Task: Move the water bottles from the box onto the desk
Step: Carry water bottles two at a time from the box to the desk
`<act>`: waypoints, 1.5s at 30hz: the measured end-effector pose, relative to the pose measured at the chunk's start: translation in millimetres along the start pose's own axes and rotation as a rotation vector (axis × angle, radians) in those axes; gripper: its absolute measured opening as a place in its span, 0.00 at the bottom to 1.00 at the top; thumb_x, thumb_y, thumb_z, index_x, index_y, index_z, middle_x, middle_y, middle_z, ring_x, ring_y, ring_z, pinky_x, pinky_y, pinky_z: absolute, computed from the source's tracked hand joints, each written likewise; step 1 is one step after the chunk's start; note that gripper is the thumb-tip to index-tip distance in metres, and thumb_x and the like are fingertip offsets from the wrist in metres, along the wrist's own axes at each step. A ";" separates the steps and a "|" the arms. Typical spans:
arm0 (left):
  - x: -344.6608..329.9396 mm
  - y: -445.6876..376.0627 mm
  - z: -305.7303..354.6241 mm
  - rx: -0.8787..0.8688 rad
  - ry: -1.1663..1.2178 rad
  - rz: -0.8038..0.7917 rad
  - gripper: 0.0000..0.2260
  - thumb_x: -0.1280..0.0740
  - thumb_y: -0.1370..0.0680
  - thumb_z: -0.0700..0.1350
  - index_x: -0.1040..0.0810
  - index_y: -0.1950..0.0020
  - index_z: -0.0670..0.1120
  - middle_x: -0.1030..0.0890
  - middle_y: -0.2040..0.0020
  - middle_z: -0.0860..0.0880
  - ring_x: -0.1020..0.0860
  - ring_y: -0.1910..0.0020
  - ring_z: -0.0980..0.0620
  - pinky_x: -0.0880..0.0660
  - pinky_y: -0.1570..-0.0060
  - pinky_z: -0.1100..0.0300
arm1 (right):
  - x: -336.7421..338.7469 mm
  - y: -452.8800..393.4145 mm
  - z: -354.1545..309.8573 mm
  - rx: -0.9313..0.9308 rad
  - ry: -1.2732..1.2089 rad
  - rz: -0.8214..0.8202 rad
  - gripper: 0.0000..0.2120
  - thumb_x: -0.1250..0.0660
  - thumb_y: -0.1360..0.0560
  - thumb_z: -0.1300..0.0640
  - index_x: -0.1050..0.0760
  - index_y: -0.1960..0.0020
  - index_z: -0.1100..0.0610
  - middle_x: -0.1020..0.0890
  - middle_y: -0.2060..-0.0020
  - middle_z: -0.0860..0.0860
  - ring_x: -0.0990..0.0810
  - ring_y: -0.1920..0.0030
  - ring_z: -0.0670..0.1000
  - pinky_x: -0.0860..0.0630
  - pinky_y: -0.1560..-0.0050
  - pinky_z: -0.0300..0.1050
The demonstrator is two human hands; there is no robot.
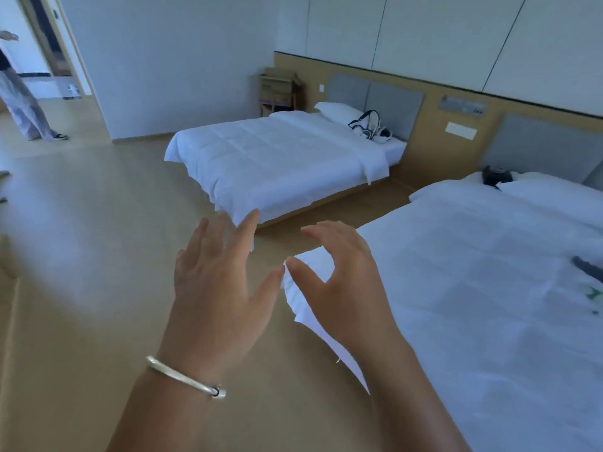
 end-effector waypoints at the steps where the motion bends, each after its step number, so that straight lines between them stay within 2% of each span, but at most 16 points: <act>1: -3.2 -16.7 -2.3 -0.021 0.017 -0.005 0.31 0.37 0.22 0.61 0.44 0.22 0.60 0.43 0.20 0.47 0.52 0.20 0.49 0.48 0.24 0.44 | -2.7 -13.2 0.2 0.002 0.008 0.019 0.17 0.29 0.26 0.50 0.23 0.37 0.49 0.28 0.42 0.39 0.36 0.39 0.37 0.45 0.43 0.18; 6: -11.7 -113.2 -15.5 -0.130 0.054 -0.037 0.32 0.37 0.22 0.60 0.47 0.21 0.59 0.47 0.19 0.49 0.56 0.20 0.51 0.51 0.23 0.45 | -21.4 -90.5 3.8 0.014 0.079 0.143 0.19 0.31 0.26 0.47 0.23 0.36 0.50 0.29 0.40 0.38 0.40 0.38 0.28 0.45 0.41 0.18; 10: -13.5 -181.4 -17.2 -0.206 0.049 -0.035 0.32 0.37 0.22 0.59 0.46 0.21 0.58 0.47 0.20 0.49 0.56 0.21 0.50 0.51 0.23 0.43 | -26.0 -144.8 10.4 0.012 0.161 0.233 0.20 0.29 0.25 0.49 0.23 0.35 0.50 0.26 0.34 0.45 0.39 0.34 0.35 0.45 0.36 0.23; 12: -16.9 -209.9 -13.5 -0.252 0.052 -0.031 0.32 0.37 0.22 0.58 0.46 0.20 0.58 0.47 0.19 0.48 0.56 0.20 0.49 0.51 0.23 0.43 | -25.9 -167.2 14.4 0.020 0.189 0.279 0.20 0.29 0.26 0.48 0.23 0.36 0.51 0.25 0.35 0.46 0.37 0.35 0.37 0.43 0.35 0.28; 16: -36.7 -268.7 -5.8 -0.356 0.043 -0.002 0.31 0.40 0.22 0.59 0.45 0.21 0.56 0.46 0.20 0.46 0.54 0.20 0.46 0.52 0.25 0.42 | -25.5 -220.2 31.0 0.019 0.234 0.330 0.20 0.29 0.26 0.49 0.23 0.36 0.51 0.24 0.35 0.47 0.36 0.34 0.39 0.42 0.34 0.30; 17: -43.8 -286.2 -4.3 -0.383 0.028 0.014 0.30 0.42 0.21 0.60 0.45 0.21 0.56 0.45 0.20 0.45 0.53 0.20 0.45 0.51 0.25 0.41 | -25.0 -238.5 36.6 0.020 0.253 0.329 0.20 0.28 0.26 0.49 0.23 0.35 0.51 0.25 0.35 0.47 0.35 0.32 0.41 0.41 0.33 0.33; 20: -62.0 -342.0 0.4 -0.451 -0.053 0.068 0.29 0.49 0.22 0.62 0.45 0.22 0.56 0.41 0.21 0.43 0.47 0.21 0.42 0.47 0.27 0.38 | -20.2 -296.4 52.0 0.028 0.295 0.357 0.22 0.32 0.26 0.46 0.24 0.34 0.51 0.25 0.33 0.48 0.35 0.28 0.49 0.34 0.29 0.50; 22: -70.9 -381.7 7.0 -0.475 -0.106 0.102 0.29 0.49 0.22 0.62 0.45 0.22 0.56 0.40 0.21 0.43 0.46 0.21 0.41 0.45 0.27 0.37 | -16.9 -333.2 61.9 0.030 0.300 0.395 0.24 0.36 0.28 0.43 0.24 0.34 0.49 0.25 0.33 0.48 0.35 0.27 0.50 0.33 0.29 0.55; 28: -99.8 -485.0 44.8 -0.438 -0.016 0.128 0.30 0.48 0.22 0.63 0.45 0.21 0.57 0.43 0.21 0.46 0.50 0.21 0.45 0.46 0.25 0.39 | -8.2 -438.4 107.0 -0.015 0.207 0.483 0.19 0.30 0.25 0.47 0.24 0.35 0.48 0.25 0.33 0.46 0.33 0.29 0.47 0.32 0.30 0.51; 31: -122.4 -518.0 50.8 -0.427 0.047 0.106 0.28 0.48 0.20 0.62 0.47 0.21 0.58 0.46 0.20 0.48 0.54 0.21 0.49 0.49 0.23 0.42 | -7.2 -473.4 130.3 -0.042 0.158 0.521 0.19 0.30 0.25 0.48 0.24 0.35 0.47 0.25 0.34 0.45 0.32 0.30 0.47 0.31 0.31 0.51; 33: -138.8 -540.5 49.7 -0.409 0.070 0.068 0.30 0.47 0.22 0.62 0.48 0.21 0.59 0.48 0.19 0.49 0.55 0.20 0.50 0.51 0.23 0.44 | -10.7 -494.7 144.8 -0.057 0.145 0.522 0.18 0.29 0.25 0.48 0.24 0.36 0.47 0.24 0.34 0.45 0.31 0.31 0.47 0.31 0.31 0.52; 38: -175.6 -594.8 28.6 -0.403 0.066 0.017 0.28 0.45 0.19 0.61 0.50 0.22 0.61 0.50 0.19 0.49 0.58 0.20 0.50 0.54 0.24 0.45 | -38.2 -548.3 172.8 -0.093 0.163 0.465 0.18 0.30 0.26 0.49 0.23 0.36 0.47 0.24 0.35 0.45 0.31 0.31 0.46 0.32 0.30 0.48; 43: -195.8 -658.5 -16.1 -0.352 0.069 -0.054 0.30 0.45 0.21 0.61 0.52 0.21 0.61 0.54 0.19 0.50 0.61 0.21 0.51 0.57 0.24 0.45 | -89.5 -607.4 184.8 -0.121 0.182 0.405 0.18 0.30 0.25 0.49 0.23 0.36 0.47 0.24 0.34 0.44 0.33 0.30 0.44 0.37 0.32 0.40; 45: -198.2 -688.6 -41.9 -0.345 0.084 -0.065 0.30 0.45 0.20 0.61 0.52 0.21 0.61 0.53 0.19 0.50 0.61 0.21 0.50 0.57 0.23 0.44 | -120.5 -637.0 183.2 -0.114 0.195 0.382 0.18 0.30 0.25 0.49 0.23 0.36 0.48 0.24 0.35 0.44 0.32 0.30 0.45 0.36 0.32 0.41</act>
Point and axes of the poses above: each hand's wrist, its own y-axis away from the middle knuckle, its own x-axis out of the back of the hand, z = x × y, the point moved 4 cm from there along -y, towards the middle knuckle
